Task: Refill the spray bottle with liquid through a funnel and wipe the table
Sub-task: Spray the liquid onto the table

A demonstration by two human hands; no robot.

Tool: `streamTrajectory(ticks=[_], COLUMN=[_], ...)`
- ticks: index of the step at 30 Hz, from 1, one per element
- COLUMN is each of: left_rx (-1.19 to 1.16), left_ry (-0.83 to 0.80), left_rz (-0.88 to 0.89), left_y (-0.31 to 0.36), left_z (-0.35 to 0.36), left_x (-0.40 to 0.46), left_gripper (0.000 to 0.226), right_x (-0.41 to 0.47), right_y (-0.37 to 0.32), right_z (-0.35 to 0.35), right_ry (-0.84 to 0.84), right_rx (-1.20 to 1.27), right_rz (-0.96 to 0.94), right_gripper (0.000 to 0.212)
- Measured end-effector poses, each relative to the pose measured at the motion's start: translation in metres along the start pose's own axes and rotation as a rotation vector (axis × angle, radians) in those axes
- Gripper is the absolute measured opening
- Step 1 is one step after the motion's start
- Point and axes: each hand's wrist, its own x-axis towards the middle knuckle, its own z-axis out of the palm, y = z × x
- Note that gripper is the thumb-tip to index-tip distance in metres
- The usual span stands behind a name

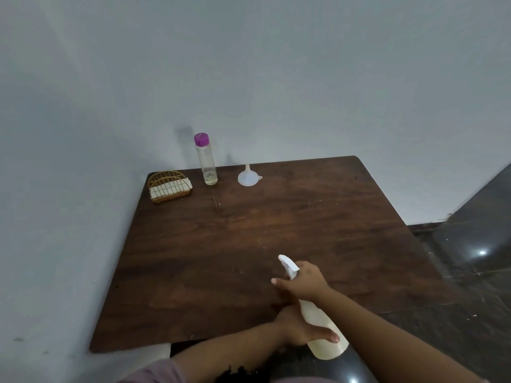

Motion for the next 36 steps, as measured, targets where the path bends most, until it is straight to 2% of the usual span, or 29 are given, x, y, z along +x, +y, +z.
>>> streamTrajectory(ticks=[4,8,12,17,25,32,36], left_rx=[0.000,-0.001,0.046,0.071,0.148,0.221,0.239], left_ry=[-0.001,0.030,0.016,0.023,-0.015,-0.067,-0.090], left_rz=[0.043,0.031,0.047,0.027,0.054,0.077,0.085], left_y=[0.005,0.004,0.007,0.017,0.032,0.039,0.045], left_z=[0.019,0.040,0.052,0.073,0.091,0.104,0.115], left_x=[-0.006,-0.008,-0.009,-0.012,-0.014,-0.016,-0.016], left_gripper=[0.082,0.083,0.081,0.087,0.074,0.083,0.077], right_x=[-0.010,-0.021,-0.029,-0.041,-0.055,-0.070,-0.078], right_y=[0.017,0.032,0.051,0.064,0.085,0.100,0.108], right_z=[-0.005,-0.006,-0.009,-0.019,-0.038,-0.045,-0.052], right_ry=[0.018,0.005,-0.010,0.092,0.093,0.164,0.200], right_rx=[0.059,0.120,0.131,0.168,0.279,0.288,0.324], right_rz=[-0.014,0.022,-0.008,0.024,0.066,0.100,0.098], right_gripper=[0.037,0.034,0.050,0.033,0.035,0.038,0.034])
